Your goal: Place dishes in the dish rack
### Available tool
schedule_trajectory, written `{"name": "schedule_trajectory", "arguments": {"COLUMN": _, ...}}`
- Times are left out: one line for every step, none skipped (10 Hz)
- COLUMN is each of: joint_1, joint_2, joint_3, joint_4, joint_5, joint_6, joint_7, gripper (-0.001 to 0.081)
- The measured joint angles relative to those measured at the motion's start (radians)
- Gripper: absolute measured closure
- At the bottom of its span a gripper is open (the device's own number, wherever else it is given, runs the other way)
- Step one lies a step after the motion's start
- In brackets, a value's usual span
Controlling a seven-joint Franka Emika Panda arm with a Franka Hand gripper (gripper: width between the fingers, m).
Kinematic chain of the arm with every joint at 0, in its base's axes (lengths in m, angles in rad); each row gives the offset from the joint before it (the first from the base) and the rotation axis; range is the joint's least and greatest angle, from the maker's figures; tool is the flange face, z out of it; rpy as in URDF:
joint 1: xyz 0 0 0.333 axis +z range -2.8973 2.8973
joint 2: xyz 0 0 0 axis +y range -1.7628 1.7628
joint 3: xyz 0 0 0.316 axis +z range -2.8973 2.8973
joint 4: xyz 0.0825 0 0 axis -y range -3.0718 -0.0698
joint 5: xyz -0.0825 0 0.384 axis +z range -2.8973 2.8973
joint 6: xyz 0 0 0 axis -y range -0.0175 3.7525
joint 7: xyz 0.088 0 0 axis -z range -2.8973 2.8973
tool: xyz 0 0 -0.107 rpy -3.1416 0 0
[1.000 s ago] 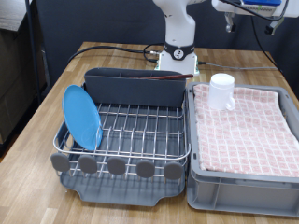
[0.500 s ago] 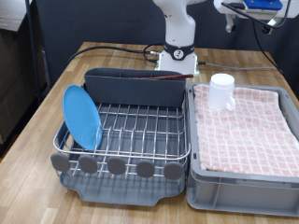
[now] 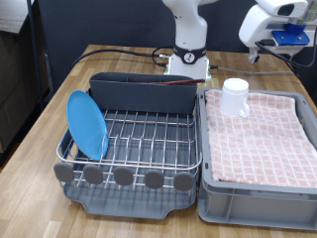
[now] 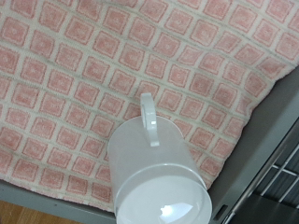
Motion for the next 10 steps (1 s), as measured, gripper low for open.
{"name": "schedule_trajectory", "arguments": {"joint_1": 0.000, "joint_2": 0.017, "joint_3": 0.005, "joint_4": -0.001, "joint_5": 0.012, "joint_6": 0.012, "joint_7": 0.000, "gripper": 0.0003}}
{"name": "schedule_trajectory", "arguments": {"joint_1": 0.000, "joint_2": 0.034, "joint_3": 0.009, "joint_4": -0.003, "joint_5": 0.019, "joint_6": 0.026, "joint_7": 0.000, "gripper": 0.0003}}
{"name": "schedule_trajectory", "arguments": {"joint_1": 0.000, "joint_2": 0.049, "joint_3": 0.014, "joint_4": -0.006, "joint_5": 0.024, "joint_6": 0.039, "joint_7": 0.000, "gripper": 0.0003}}
{"name": "schedule_trajectory", "arguments": {"joint_1": 0.000, "joint_2": 0.061, "joint_3": 0.018, "joint_4": -0.010, "joint_5": 0.030, "joint_6": 0.050, "joint_7": 0.000, "gripper": 0.0003}}
{"name": "schedule_trajectory", "arguments": {"joint_1": 0.000, "joint_2": 0.071, "joint_3": 0.021, "joint_4": -0.017, "joint_5": 0.037, "joint_6": 0.063, "joint_7": -0.002, "gripper": 0.0003}}
{"name": "schedule_trajectory", "arguments": {"joint_1": 0.000, "joint_2": 0.078, "joint_3": 0.023, "joint_4": -0.027, "joint_5": 0.043, "joint_6": 0.077, "joint_7": -0.006, "gripper": 0.0003}}
{"name": "schedule_trajectory", "arguments": {"joint_1": 0.000, "joint_2": 0.085, "joint_3": 0.025, "joint_4": -0.038, "joint_5": 0.046, "joint_6": 0.092, "joint_7": -0.010, "gripper": 0.0003}}
{"name": "schedule_trajectory", "arguments": {"joint_1": 0.000, "joint_2": 0.090, "joint_3": 0.026, "joint_4": -0.050, "joint_5": 0.048, "joint_6": 0.105, "joint_7": -0.014, "gripper": 0.0003}}
{"name": "schedule_trajectory", "arguments": {"joint_1": -0.001, "joint_2": 0.095, "joint_3": 0.026, "joint_4": -0.064, "joint_5": 0.049, "joint_6": 0.119, "joint_7": -0.019, "gripper": 0.0003}}
{"name": "schedule_trajectory", "arguments": {"joint_1": -0.002, "joint_2": 0.100, "joint_3": 0.025, "joint_4": -0.079, "joint_5": 0.049, "joint_6": 0.140, "joint_7": -0.024, "gripper": 0.0003}}
